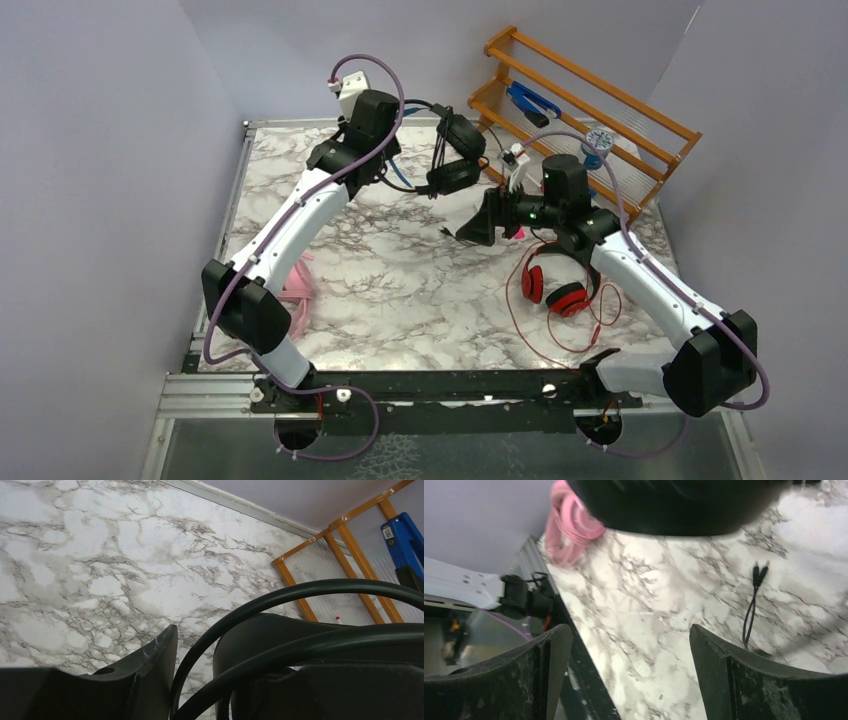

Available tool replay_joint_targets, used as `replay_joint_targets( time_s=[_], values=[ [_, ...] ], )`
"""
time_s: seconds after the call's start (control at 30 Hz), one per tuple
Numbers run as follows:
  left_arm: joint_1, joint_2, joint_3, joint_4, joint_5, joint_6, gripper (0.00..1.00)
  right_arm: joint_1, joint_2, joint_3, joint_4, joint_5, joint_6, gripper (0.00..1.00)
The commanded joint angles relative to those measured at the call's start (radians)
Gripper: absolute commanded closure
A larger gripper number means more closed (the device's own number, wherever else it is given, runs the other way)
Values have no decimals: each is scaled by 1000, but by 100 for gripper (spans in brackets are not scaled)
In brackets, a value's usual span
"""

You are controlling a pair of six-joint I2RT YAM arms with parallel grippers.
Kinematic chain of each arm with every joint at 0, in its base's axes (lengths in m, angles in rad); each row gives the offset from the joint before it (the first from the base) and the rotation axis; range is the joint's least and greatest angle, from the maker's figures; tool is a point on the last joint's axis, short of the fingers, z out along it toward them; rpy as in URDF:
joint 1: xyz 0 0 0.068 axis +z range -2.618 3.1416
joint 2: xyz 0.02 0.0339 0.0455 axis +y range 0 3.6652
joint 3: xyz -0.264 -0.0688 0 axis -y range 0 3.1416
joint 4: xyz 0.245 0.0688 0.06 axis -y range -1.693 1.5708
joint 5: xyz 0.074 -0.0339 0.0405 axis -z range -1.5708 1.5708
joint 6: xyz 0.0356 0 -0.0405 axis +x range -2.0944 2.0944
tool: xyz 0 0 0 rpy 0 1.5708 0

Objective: Wrap the headphones
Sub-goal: Wrap the headphones cable around the headphones.

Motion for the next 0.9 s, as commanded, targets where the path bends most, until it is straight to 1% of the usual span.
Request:
replay_joint_targets(
  time_s=[0.0,0.1,0.17,0.23,0.3,0.33,0.37,0.43,0.53,0.57,0.6,0.67,0.73,0.8,0.87],
  values=[
    [20,-68,61,39,105,-68,100,4,-52,-132,256,76,-53,8],
    [32,-82,64,40,120,-84,100,-10,-66,-185,346,151,-47,7],
    [35,-83,73,40,127,-84,100,-42,-73,-198,358,155,-32,4],
    [37,-81,85,36,130,-74,100,-82,-71,-198,333,152,-6,3],
    [39,-85,86,31,130,-73,100,-106,-53,-181,265,150,7,3],
    [41,-90,83,30,133,-74,100,-108,-41,-167,222,134,-11,3],
    [42,-94,80,29,137,-77,100,-108,-35,-170,217,105,-44,4],
    [45,-102,83,25,161,-86,100,-108,-40,-243,314,73,-54,3],
    [50,-106,103,6,188,-113,100,-108,-29,-341,541,50,-46,3],
    [53,-108,107,3,196,-129,100,-108,-13,-353,595,76,-33,3],
    [58,-107,112,-2,204,-142,100,-108,2,-348,599,139,-13,3],
    [68,-104,128,-16,209,-163,100,-110,34,-316,548,246,19,3],
    [78,-102,142,-25,214,-172,100,-112,56,-268,414,328,42,4],
    [90,-94,155,-26,233,-180,100,-111,57,-247,294,341,38,7],
    [100,-88,169,-28,251,-187,100,-112,26,-288,237,383,38,8]
  ],
)
